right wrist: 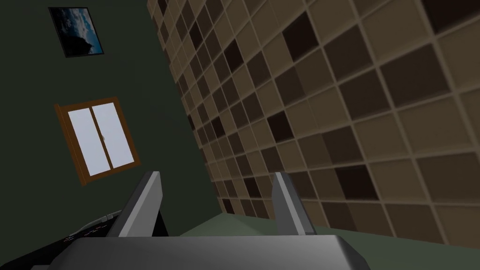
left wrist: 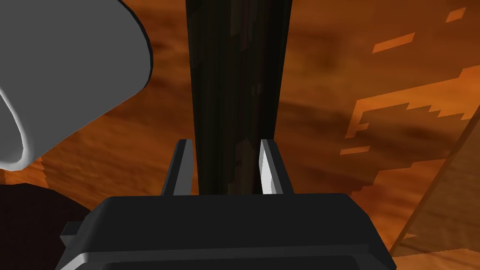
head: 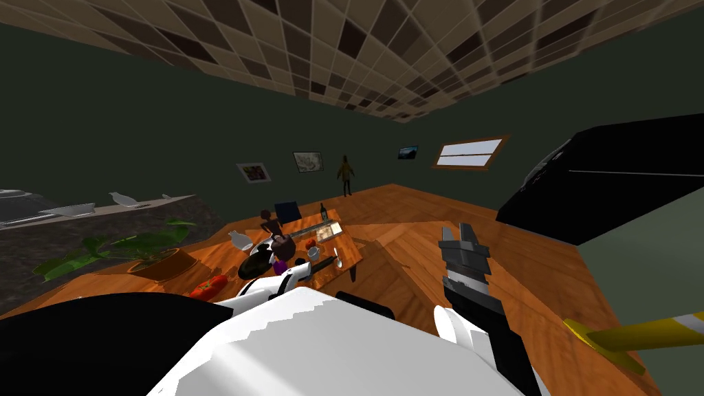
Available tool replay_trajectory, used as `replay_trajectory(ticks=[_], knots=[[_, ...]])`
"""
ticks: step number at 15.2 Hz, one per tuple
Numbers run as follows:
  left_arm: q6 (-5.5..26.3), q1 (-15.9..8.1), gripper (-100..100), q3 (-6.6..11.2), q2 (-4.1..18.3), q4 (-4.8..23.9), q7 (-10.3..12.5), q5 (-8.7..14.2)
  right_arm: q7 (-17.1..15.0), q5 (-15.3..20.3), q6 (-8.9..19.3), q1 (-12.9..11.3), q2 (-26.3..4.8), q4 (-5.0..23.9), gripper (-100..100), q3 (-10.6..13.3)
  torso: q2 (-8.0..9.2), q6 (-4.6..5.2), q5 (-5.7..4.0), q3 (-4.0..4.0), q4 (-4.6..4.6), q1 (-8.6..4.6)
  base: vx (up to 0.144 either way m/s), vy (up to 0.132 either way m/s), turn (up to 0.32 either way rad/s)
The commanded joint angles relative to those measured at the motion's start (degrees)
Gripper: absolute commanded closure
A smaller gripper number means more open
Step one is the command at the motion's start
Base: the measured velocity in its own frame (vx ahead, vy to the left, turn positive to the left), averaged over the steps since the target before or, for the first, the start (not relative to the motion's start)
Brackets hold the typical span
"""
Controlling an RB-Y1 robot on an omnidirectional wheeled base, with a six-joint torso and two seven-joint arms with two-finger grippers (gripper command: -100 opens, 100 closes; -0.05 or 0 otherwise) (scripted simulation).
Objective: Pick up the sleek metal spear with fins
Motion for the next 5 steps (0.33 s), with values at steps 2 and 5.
replay_trajectory(ticks=[2,5], knots=[[3.8,0.8,100,0.58,0.1,-4.4,1.0,-1.4,0.0,0.0,0.0,0.0,0.0,0.0,0,0.0,0.05,-0.03,0.00,0.02,-0.01,-0.01,-0.056,-0.036,-0.013],[4.5,0.4,100,0.75,0.3,-4.7,1.5,-1.8,0.0,0.0,0.0,0.0,0.0,0.0,0,0.0,0.24,0.01,-0.06,0.14,0.06,-0.16,-0.091,-0.057,-0.040]])
